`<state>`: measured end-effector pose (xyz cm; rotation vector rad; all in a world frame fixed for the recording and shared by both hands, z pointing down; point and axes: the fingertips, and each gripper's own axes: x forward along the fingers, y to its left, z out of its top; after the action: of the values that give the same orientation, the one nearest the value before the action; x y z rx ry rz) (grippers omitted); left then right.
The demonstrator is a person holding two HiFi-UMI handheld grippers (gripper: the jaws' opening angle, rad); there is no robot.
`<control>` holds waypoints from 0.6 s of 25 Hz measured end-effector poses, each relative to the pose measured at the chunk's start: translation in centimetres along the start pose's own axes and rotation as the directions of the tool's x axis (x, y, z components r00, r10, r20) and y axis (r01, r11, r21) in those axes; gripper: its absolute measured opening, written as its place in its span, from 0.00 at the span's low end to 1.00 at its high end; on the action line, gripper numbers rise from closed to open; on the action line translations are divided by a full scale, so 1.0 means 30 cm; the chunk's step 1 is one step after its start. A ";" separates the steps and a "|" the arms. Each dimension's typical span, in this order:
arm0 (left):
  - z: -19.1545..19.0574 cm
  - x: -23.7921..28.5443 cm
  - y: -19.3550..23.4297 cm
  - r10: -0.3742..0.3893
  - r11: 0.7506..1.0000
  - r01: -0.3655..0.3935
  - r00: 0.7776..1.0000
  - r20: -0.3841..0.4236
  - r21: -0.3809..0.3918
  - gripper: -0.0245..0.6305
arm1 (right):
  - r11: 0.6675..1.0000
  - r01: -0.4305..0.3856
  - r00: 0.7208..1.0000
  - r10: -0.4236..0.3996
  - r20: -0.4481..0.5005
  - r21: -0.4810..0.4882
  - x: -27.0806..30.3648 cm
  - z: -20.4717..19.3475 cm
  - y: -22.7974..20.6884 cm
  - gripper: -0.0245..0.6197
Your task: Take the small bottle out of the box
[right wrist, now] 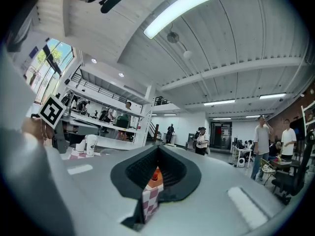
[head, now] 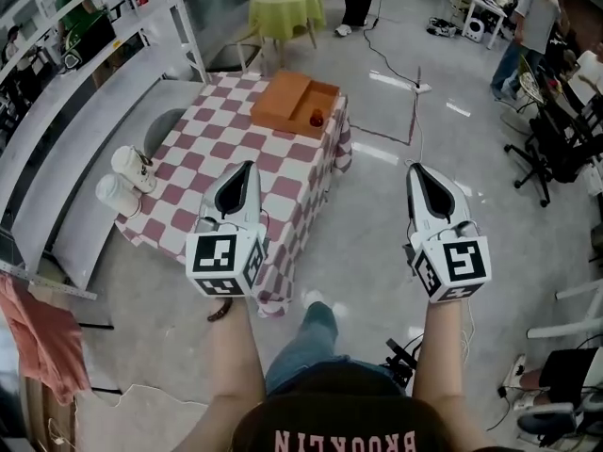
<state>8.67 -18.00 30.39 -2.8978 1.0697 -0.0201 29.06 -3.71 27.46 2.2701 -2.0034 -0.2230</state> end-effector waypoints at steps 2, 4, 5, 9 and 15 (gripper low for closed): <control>-0.016 0.058 0.022 0.007 1.000 -0.007 1.000 -0.009 0.009 0.04 | 1.000 -0.024 1.000 0.024 -0.006 0.003 0.080 -0.024 -0.010 0.04; -0.041 0.098 0.045 0.012 1.000 -0.012 1.000 -0.022 0.019 0.04 | 0.999 -0.047 0.999 0.047 -0.015 0.008 0.151 -0.055 -0.006 0.04; -0.050 0.123 0.059 0.018 1.000 -0.017 0.999 -0.027 0.019 0.04 | 0.998 -0.058 0.998 0.058 -0.021 0.010 0.191 -0.069 -0.007 0.04; -0.060 0.275 0.128 0.047 0.999 -0.047 0.998 -0.049 0.006 0.04 | 0.995 -0.094 0.995 0.095 -0.042 0.025 0.381 -0.096 -0.057 0.04; -0.086 0.370 0.253 0.103 0.995 -0.102 0.992 -0.068 0.005 0.04 | 0.989 -0.138 0.990 0.140 -0.032 0.056 0.571 -0.128 -0.071 0.04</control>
<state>12.12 -31.09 32.49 -2.8557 1.2273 -0.1171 33.91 -20.49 30.18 2.1363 -2.1628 -0.1173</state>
